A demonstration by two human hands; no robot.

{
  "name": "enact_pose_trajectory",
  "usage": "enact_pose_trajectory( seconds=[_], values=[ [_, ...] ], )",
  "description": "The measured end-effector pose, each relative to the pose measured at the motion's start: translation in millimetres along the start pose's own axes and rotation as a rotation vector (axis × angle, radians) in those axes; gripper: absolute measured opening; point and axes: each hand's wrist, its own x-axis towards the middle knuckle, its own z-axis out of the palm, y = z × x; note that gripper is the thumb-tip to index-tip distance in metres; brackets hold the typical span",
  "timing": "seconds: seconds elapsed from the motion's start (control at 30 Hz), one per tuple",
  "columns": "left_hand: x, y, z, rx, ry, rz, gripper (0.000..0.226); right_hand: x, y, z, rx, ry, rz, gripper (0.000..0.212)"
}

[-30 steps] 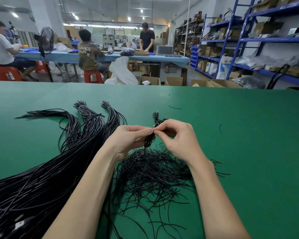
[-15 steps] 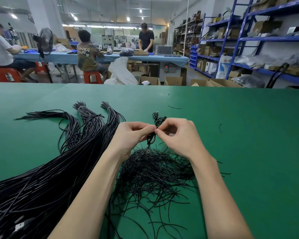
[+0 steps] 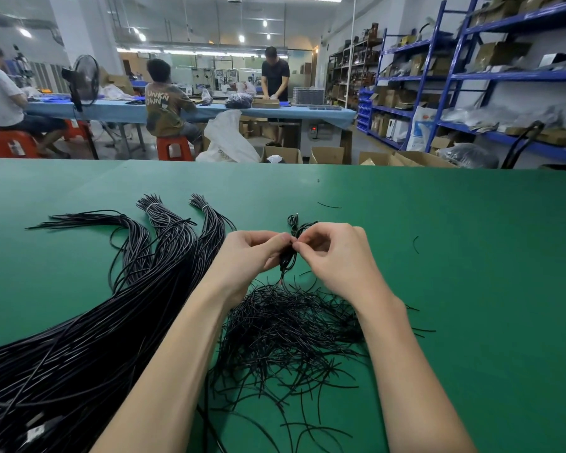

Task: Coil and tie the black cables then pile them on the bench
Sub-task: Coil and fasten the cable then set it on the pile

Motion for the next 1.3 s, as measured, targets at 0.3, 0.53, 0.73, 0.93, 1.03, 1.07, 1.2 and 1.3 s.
enact_pose_trajectory(
  seconds=[0.3, 0.53, 0.73, 0.93, 1.03, 1.07, 1.2, 1.3],
  values=[
    [2, -2, 2, -0.275, 0.012, -0.186, 0.013, -3, 9, 13, 0.046, 0.026, -0.15, 0.011],
    [-2, -1, -7, -0.497, -0.121, -0.462, 0.017, -6, 7, 11, 0.177, 0.043, -0.235, 0.016],
    [-2, -4, -5, -0.474, -0.122, -0.398, 0.015, -4, 9, 3, 0.044, 0.016, -0.227, 0.002],
    [0, -6, -1, -0.403, -0.125, -0.254, 0.013, -3, 2, 7, 0.02, 0.095, -0.224, 0.007],
    [2, -7, -1, -0.401, -0.131, -0.23, 0.03, -5, -3, 8, 0.075, 0.104, -0.156, 0.013],
    [2, -7, -2, -0.417, -0.137, -0.248, 0.033, -5, -4, 8, 0.115, 0.101, -0.127, 0.015],
    [3, -8, -7, -0.585, -0.16, -0.4, 0.038, -5, -6, 2, 0.177, 0.026, -0.068, 0.014],
    [1, -10, -8, -0.613, -0.173, -0.427, 0.026, -3, -4, -6, 0.218, -0.085, -0.046, 0.011]
  ],
)
